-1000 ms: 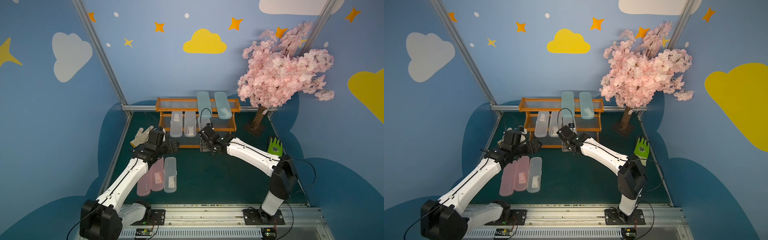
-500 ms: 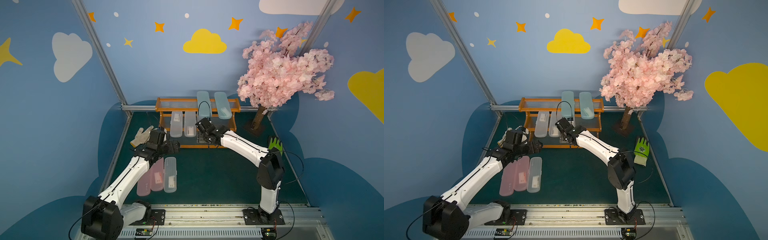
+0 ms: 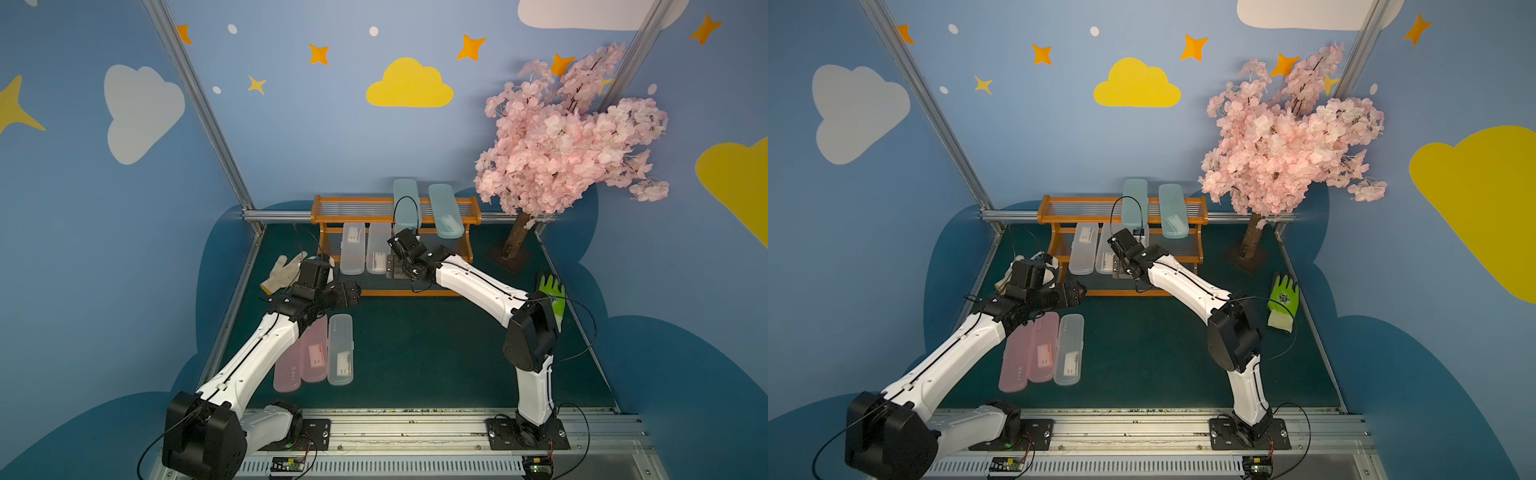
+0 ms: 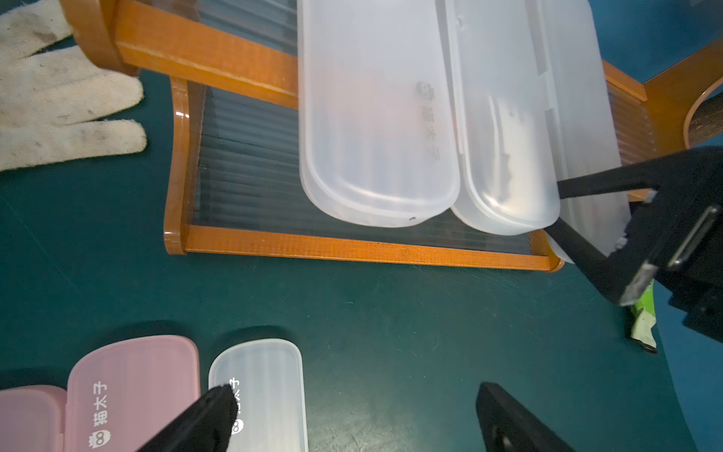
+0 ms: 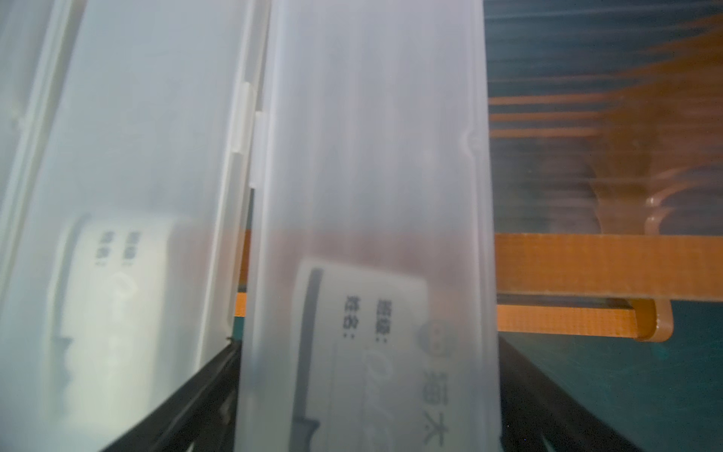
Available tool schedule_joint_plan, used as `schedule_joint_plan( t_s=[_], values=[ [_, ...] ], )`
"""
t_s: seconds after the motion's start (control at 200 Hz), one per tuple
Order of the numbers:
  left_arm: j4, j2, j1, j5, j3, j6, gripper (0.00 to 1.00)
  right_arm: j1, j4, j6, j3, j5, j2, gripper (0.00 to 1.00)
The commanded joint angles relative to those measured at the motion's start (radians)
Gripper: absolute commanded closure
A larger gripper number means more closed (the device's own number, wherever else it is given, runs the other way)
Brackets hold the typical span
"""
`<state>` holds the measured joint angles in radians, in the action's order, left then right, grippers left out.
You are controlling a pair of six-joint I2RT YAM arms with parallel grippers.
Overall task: Place the pencil cases on the shelf according to color
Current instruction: Place the pencil case on the shelf, then pick up the pencil case from the center of the board.
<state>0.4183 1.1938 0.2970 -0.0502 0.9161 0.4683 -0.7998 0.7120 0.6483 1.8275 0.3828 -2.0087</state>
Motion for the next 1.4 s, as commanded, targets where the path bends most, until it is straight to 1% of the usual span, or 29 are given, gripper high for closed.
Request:
schedule_joint_plan(
  t_s=[0.0,0.13,0.26,0.396,0.526,0.731,0.891,1.021,1.131,1.267,1.347,1.397],
  values=[
    [0.029,-0.005,0.001,-0.005,0.01,0.015,0.0,-0.006,0.048,0.017,0.017,0.004,0.017,0.02],
    [0.071,-0.013,0.003,-0.003,0.001,0.05,0.0,-0.017,0.069,0.02,-0.022,-0.011,0.083,0.01],
    [0.111,-0.037,0.006,0.005,-0.026,0.09,0.0,-0.037,0.07,0.022,-0.083,0.003,0.162,0.01],
    [0.201,-0.052,0.065,0.14,-0.045,0.129,0.0,-0.062,0.072,0.025,-0.164,0.001,0.238,0.01],
    [0.261,-0.065,0.086,0.147,-0.088,0.199,0.0,-0.096,0.067,0.05,-0.267,0.001,0.312,0.02],
    [0.266,-0.093,0.178,0.195,-0.188,0.302,0.0,-0.165,0.045,0.079,-0.407,0.0,0.404,0.02],
    [0.261,-0.014,0.234,0.167,-0.227,0.347,0.0,-0.218,0.04,0.082,-0.477,-0.01,0.44,0.01],
    [0.266,0.057,0.302,0.216,-0.237,0.396,0.0,-0.263,0.04,0.075,-0.528,0.014,0.469,0.01],
    [0.24,0.124,0.346,0.226,-0.238,0.419,0.0,-0.275,0.044,0.086,-0.576,0.023,0.497,0.01],
    [0.197,0.241,0.397,0.216,-0.186,0.426,0.0,-0.277,0.053,0.107,-0.639,0.047,0.552,0.02],
    [0.179,0.326,0.437,0.189,-0.122,0.427,0.0,-0.276,0.066,0.118,-0.67,0.067,0.589,0.01],
    [0.177,0.369,0.469,0.195,-0.078,0.437,0.0,-0.277,0.071,0.122,-0.688,0.076,0.615,0.01]
  ],
)
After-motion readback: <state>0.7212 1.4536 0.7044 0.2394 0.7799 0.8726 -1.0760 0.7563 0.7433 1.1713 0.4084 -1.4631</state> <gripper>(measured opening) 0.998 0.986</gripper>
